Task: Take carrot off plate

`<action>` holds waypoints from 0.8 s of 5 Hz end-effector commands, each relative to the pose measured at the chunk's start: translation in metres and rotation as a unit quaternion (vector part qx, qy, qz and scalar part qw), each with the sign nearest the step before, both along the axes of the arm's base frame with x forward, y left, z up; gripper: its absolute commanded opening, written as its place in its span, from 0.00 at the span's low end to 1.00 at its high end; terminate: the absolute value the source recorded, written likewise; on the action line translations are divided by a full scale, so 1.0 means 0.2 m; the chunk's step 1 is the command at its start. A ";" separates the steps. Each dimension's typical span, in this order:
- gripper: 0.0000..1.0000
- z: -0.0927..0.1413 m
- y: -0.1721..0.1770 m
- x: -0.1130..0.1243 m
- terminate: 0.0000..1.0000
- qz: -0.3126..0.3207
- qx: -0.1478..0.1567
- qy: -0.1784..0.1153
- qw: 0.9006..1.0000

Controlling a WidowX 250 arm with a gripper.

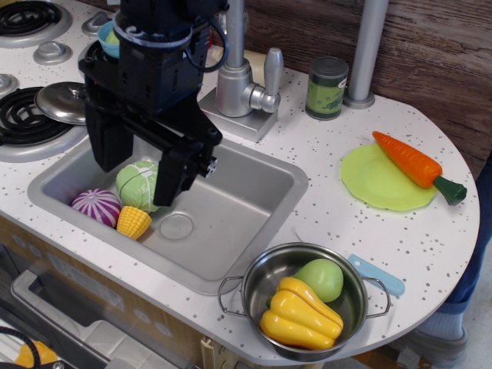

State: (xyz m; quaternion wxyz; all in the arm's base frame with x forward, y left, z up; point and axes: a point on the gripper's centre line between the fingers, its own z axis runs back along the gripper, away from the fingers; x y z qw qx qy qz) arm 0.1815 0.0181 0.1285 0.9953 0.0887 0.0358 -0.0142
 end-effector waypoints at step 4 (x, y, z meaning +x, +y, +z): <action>1.00 -0.05 -0.43 0.61 0.00 0.285 -0.032 -0.042 0.957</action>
